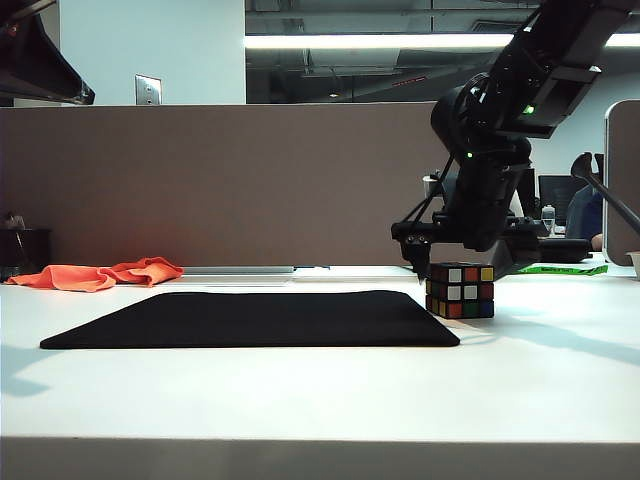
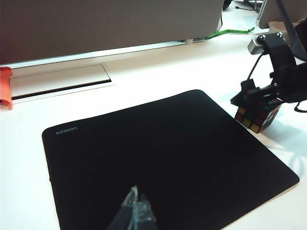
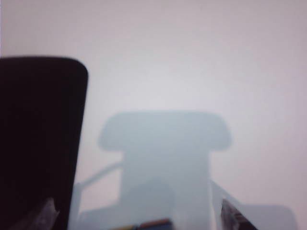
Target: Pick up the cube on the right side of the mouse pad, then place it in the center of the mouse pad.
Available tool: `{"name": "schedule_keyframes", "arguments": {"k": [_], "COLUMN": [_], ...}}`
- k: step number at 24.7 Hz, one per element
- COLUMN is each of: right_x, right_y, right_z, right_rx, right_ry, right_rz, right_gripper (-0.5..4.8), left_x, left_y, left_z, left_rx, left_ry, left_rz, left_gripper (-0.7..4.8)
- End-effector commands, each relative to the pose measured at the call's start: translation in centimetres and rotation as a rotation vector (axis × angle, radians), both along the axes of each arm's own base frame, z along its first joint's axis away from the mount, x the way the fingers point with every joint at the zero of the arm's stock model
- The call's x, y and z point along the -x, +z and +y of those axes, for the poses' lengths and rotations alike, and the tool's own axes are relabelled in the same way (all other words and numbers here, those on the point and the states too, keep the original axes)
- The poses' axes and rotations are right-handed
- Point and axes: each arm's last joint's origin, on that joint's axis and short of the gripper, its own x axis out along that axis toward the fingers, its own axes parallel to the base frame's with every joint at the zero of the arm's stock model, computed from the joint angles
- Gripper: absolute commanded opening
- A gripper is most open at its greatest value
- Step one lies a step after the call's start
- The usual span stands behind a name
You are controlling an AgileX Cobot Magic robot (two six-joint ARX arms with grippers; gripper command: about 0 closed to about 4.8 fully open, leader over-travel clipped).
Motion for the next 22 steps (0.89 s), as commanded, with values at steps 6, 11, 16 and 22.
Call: {"name": "schedule_keyframes", "arguments": {"k": [6,11,16,22], "right_x": [0.76,1.23,1.30,1.08], "right_y": [-0.18,-0.08,0.23,0.73], "right_z": [0.37,0.83,0.76,0.81], "right_rx": [0.010,0.017,0.017,0.019], "right_ry": [0.027,0.042,0.041,0.042], "right_rz": [0.077,0.102,0.097,0.077], "right_gripper": [4.79,3.54,2.09,2.01], "left_x": [-0.02,-0.02,-0.03,-0.03], "left_y": [0.39,0.40,0.40,0.40], "left_z": [-0.03,-0.03,-0.04,-0.04], "left_rx": [0.005,0.005,0.006,0.006], "left_ry": [-0.006,-0.006,-0.006,-0.006], "left_rz": [-0.023,-0.024,-0.024,-0.024], "left_gripper": [-0.06,-0.06,-0.06,-0.06]}}
